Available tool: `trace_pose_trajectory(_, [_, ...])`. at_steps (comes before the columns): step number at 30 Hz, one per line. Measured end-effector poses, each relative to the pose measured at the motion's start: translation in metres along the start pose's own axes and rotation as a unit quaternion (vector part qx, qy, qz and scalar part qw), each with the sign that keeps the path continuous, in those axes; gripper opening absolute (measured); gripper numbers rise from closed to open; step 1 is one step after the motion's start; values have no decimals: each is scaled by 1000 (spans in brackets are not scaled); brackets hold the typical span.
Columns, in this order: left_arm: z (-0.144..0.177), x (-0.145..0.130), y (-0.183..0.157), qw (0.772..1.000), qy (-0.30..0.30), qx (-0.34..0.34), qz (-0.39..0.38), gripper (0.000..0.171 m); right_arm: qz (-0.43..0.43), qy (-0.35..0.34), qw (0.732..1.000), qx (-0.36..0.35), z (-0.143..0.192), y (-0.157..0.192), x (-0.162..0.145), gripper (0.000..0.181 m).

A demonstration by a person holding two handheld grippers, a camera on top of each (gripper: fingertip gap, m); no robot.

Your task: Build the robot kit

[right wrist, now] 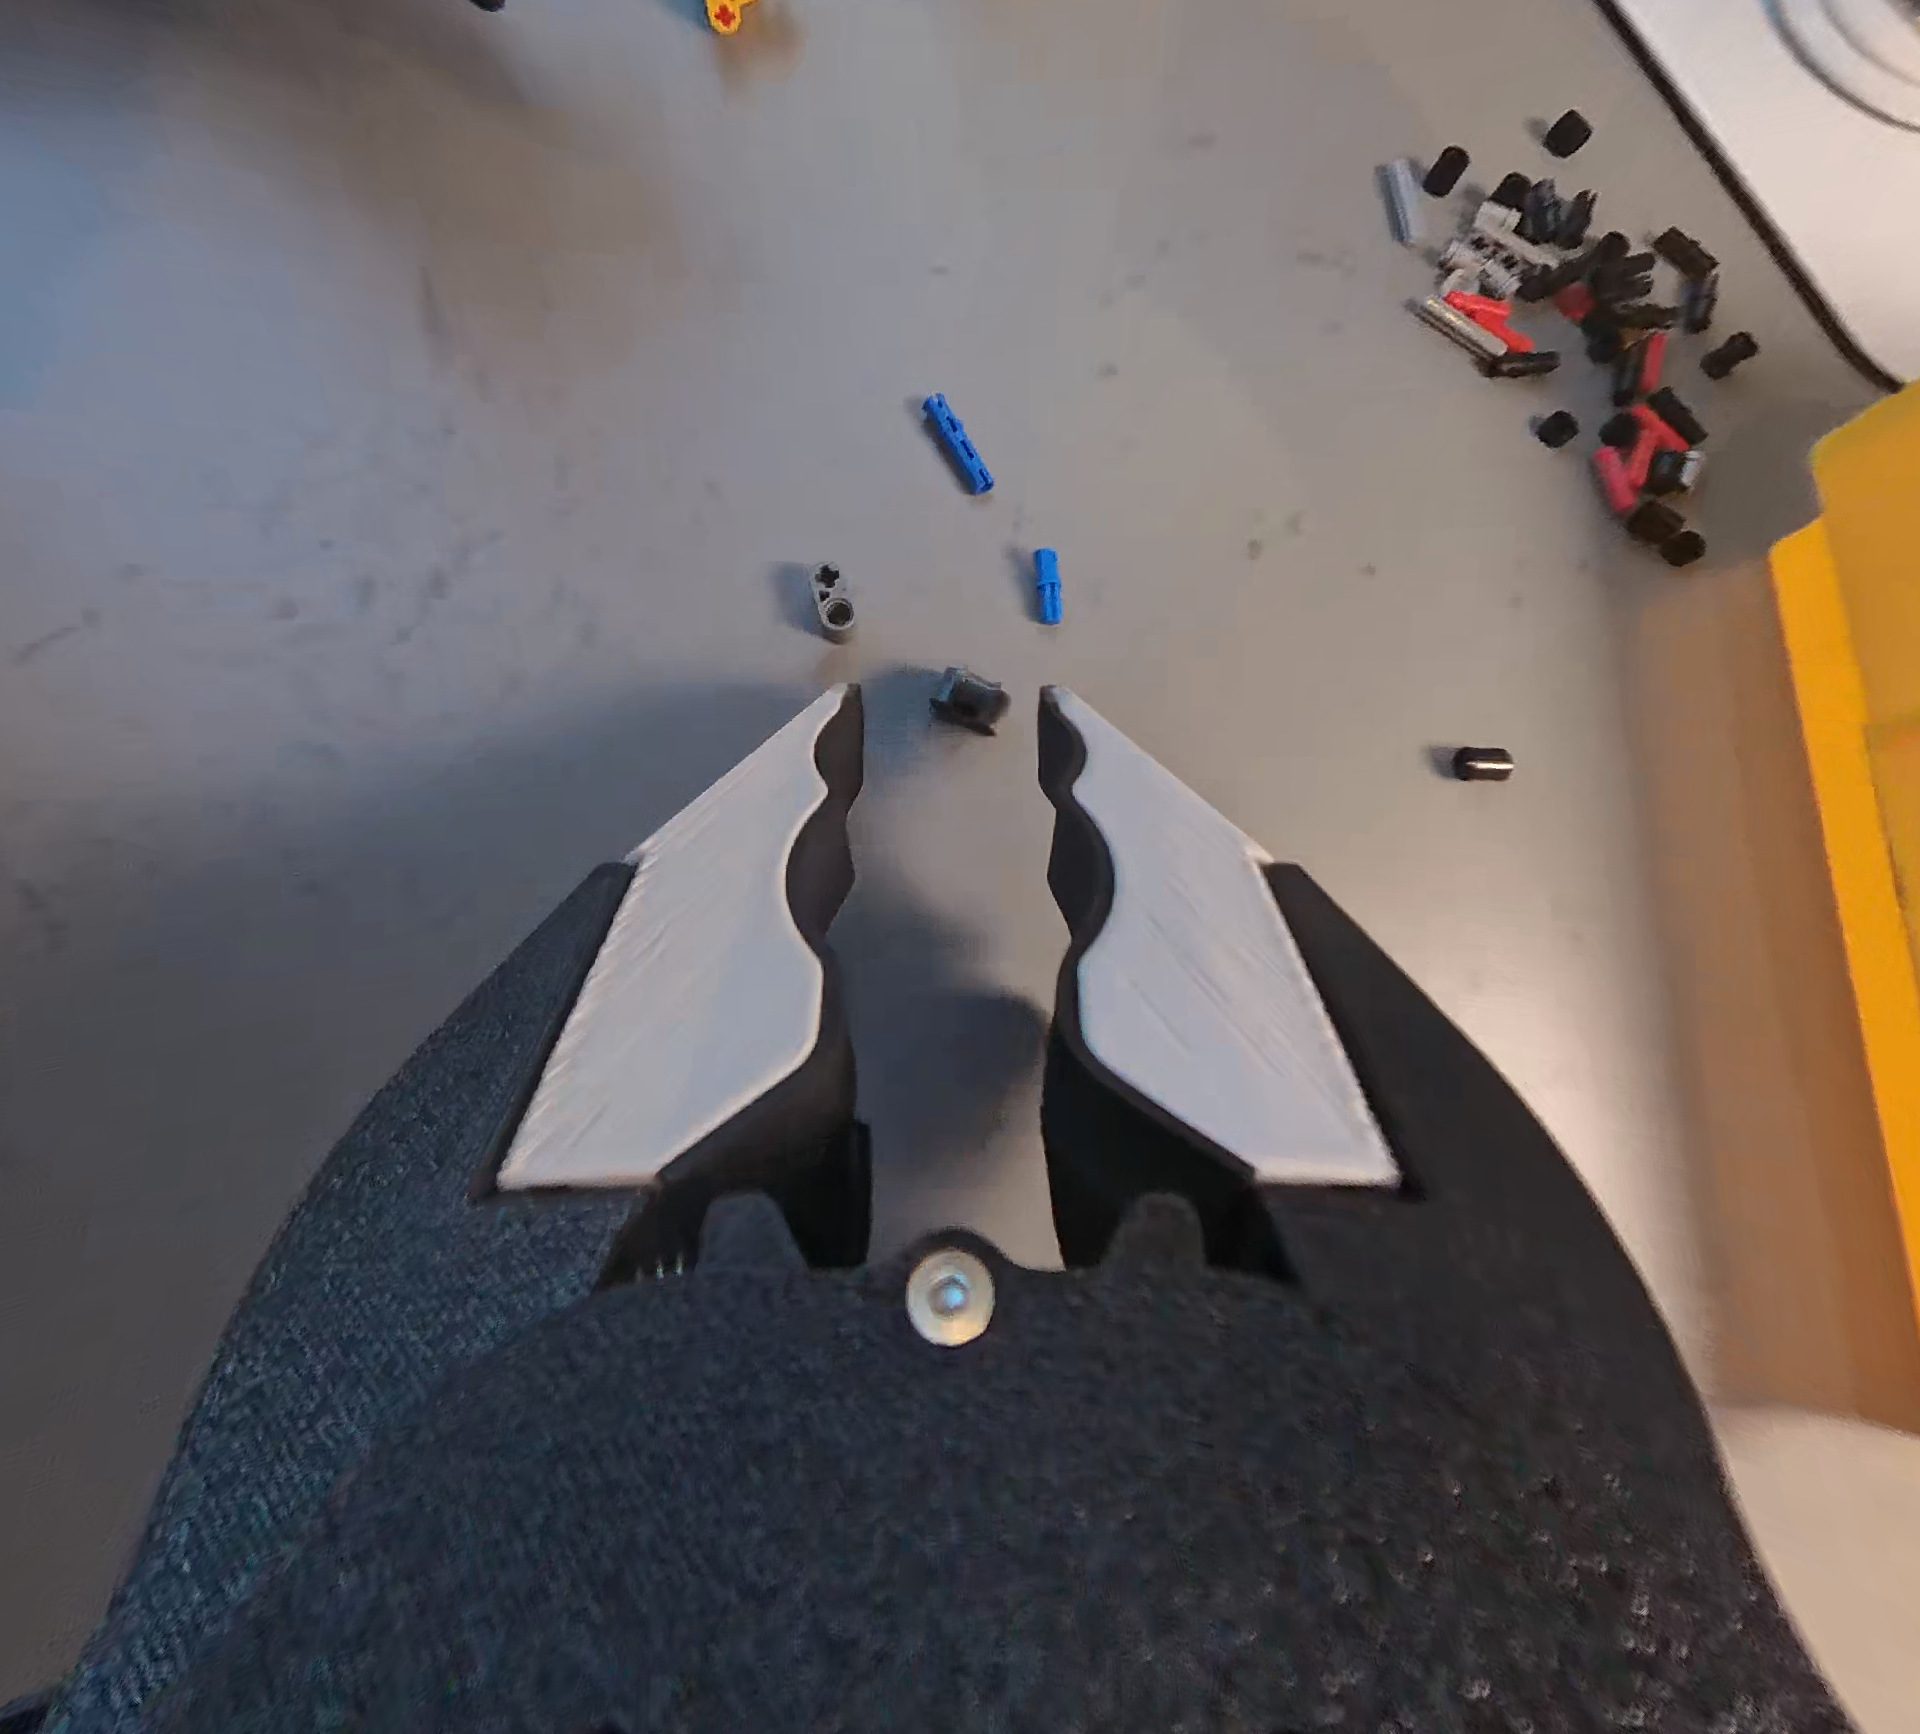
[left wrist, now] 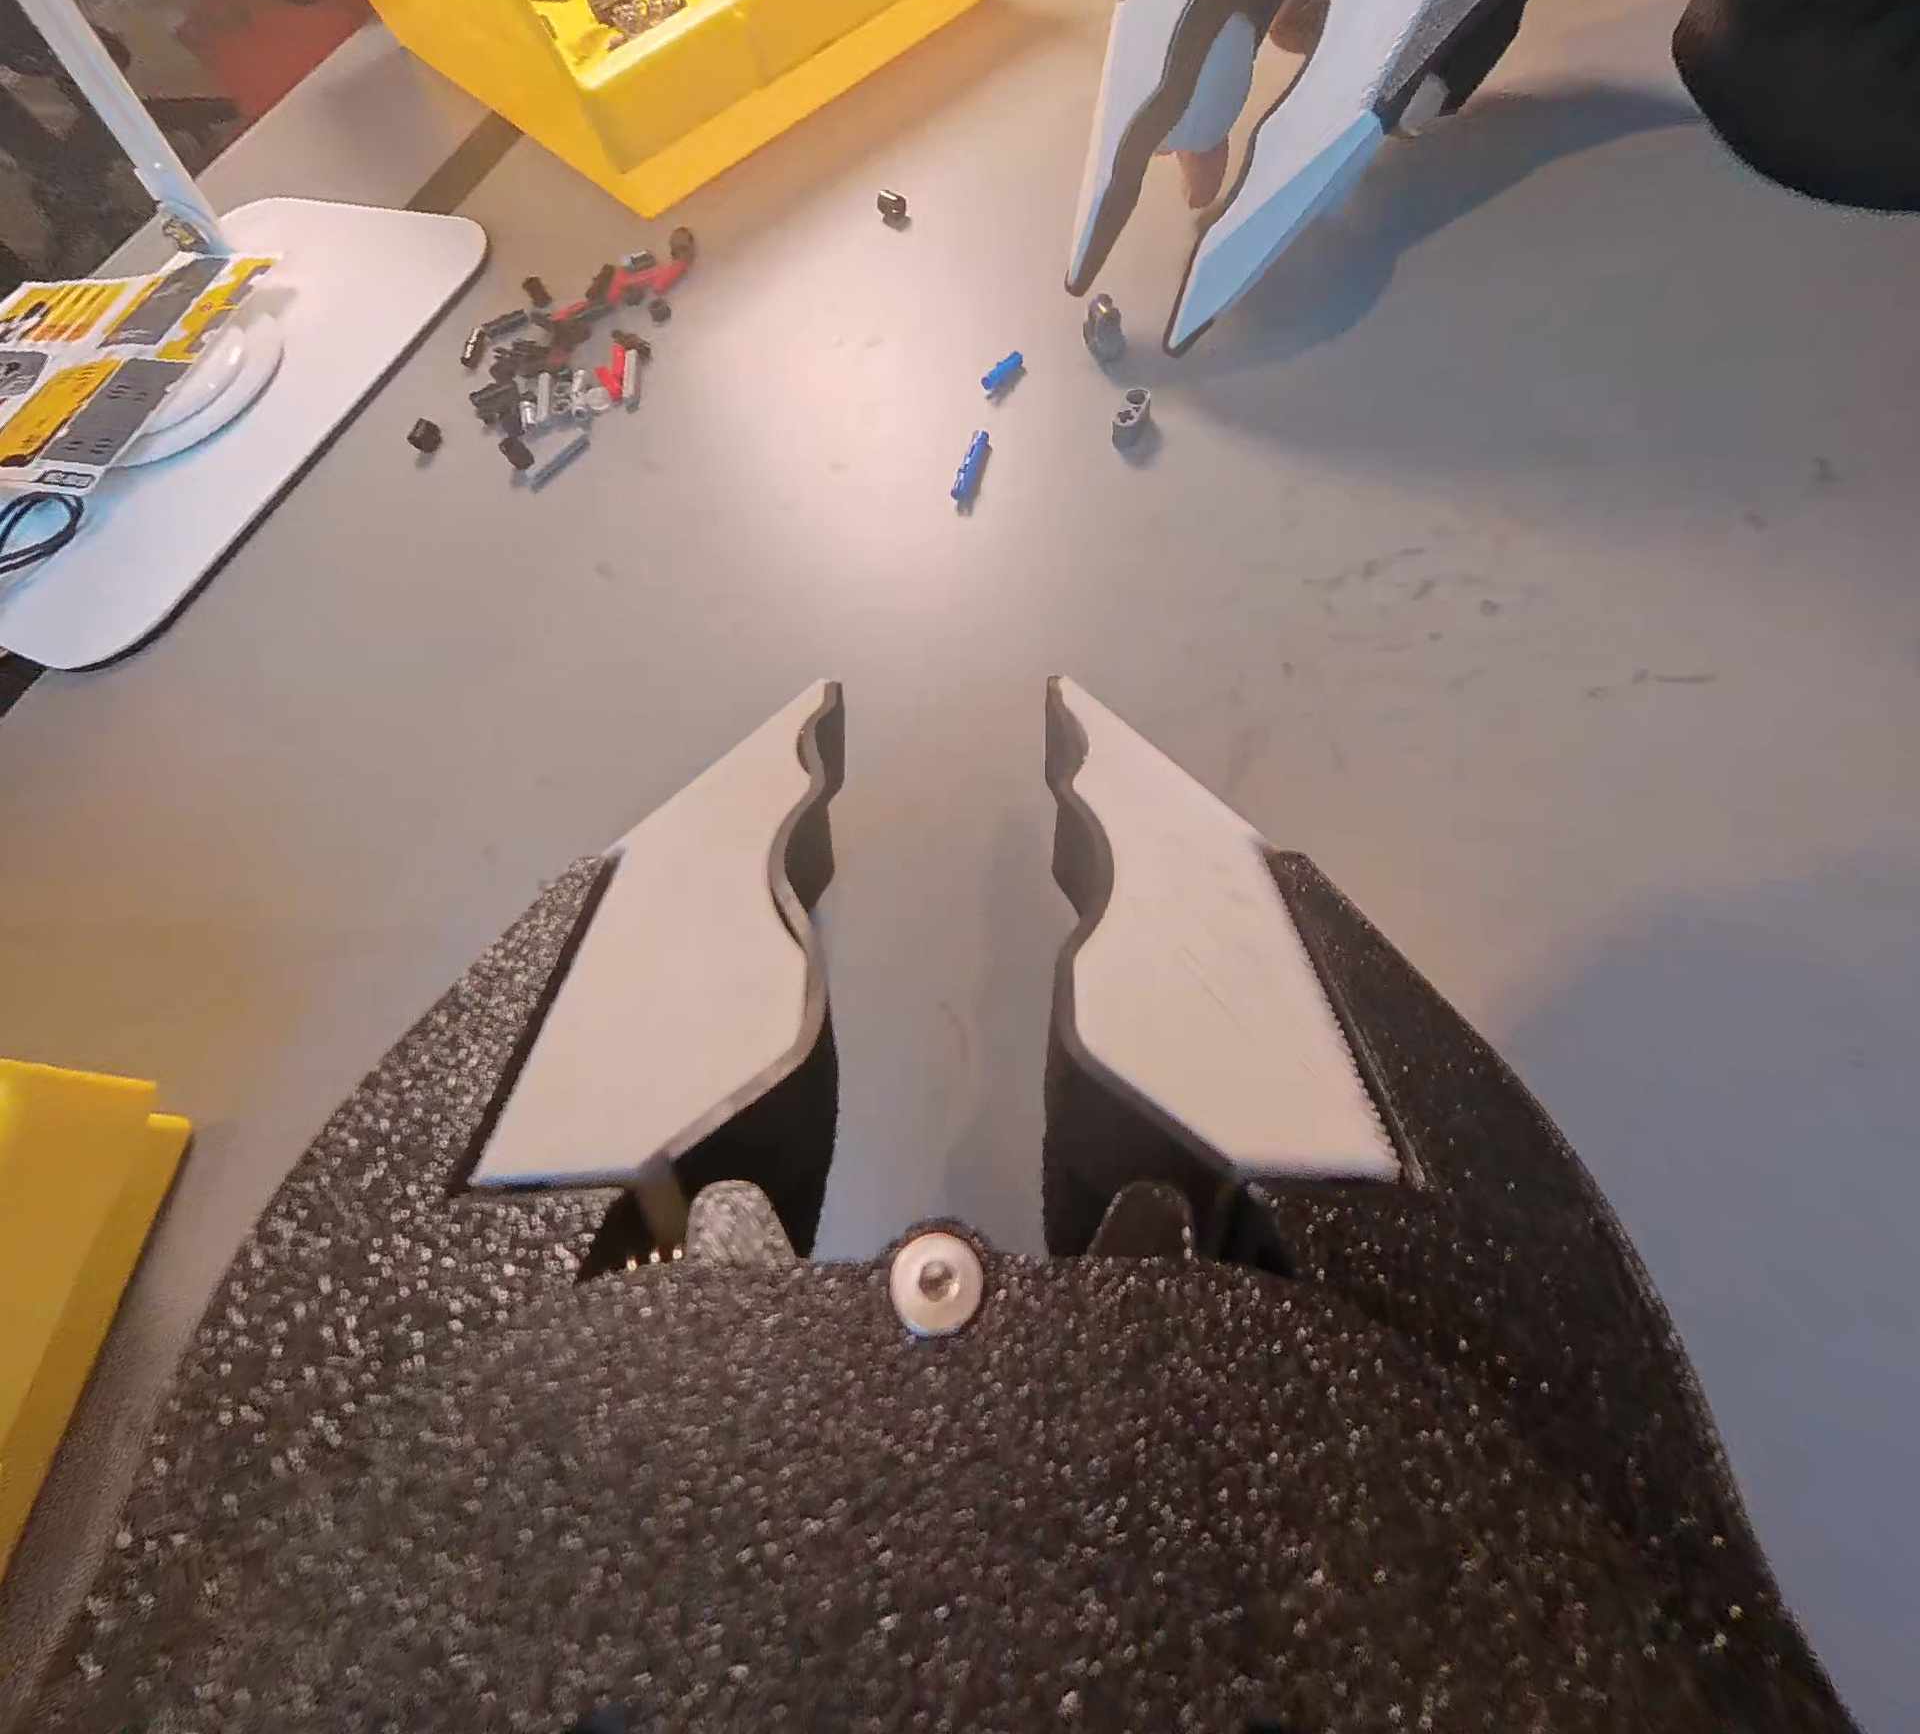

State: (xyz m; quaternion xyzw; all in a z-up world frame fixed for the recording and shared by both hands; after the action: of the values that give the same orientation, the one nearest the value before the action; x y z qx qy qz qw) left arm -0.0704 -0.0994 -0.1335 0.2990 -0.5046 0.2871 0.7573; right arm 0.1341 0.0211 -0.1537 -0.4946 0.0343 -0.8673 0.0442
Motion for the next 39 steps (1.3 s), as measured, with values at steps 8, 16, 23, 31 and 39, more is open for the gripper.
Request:
trace_pose_trajectory(8, [0, -5, -3, 1000, 3, -10, 4, 36, 15, 21, 1000, -1, -6, -1, -2, 13])
trace_pose_trajectory(16, [-8, 10, -21, 998, -42, -45, 25, 38, -37, -88, 989, 109, 8, 31, 33, 13])
trace_pose_trajectory(23, [-20, 3, -39, 997, -8, -78, -10, 37, 104, -5, 985, 139, -21, 75, 23, 13])
trace_pose_trajectory(31, [-22, 0, -47, 994, 5, -103, -22, 33, 123, -5, 981, 149, -36, 89, 26, 14])
trace_pose_trajectory(39, [-24, -6, -50, 993, 23, -109, -35, 28, 148, -20, 981, 128, -43, 93, 28, 18])
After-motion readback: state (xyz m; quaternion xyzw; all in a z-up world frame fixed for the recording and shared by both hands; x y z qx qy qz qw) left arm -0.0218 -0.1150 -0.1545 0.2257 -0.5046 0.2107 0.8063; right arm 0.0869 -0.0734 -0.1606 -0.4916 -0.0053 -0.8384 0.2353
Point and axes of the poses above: each gripper's, where its closed fingertips meet, z back along the fingers, x out of its top, y = z × x across the jaws, the point moved 7 cm from there along z, back along the fingers, and after that the axes turned 13 degrees about -y, right-handed, at the moved point
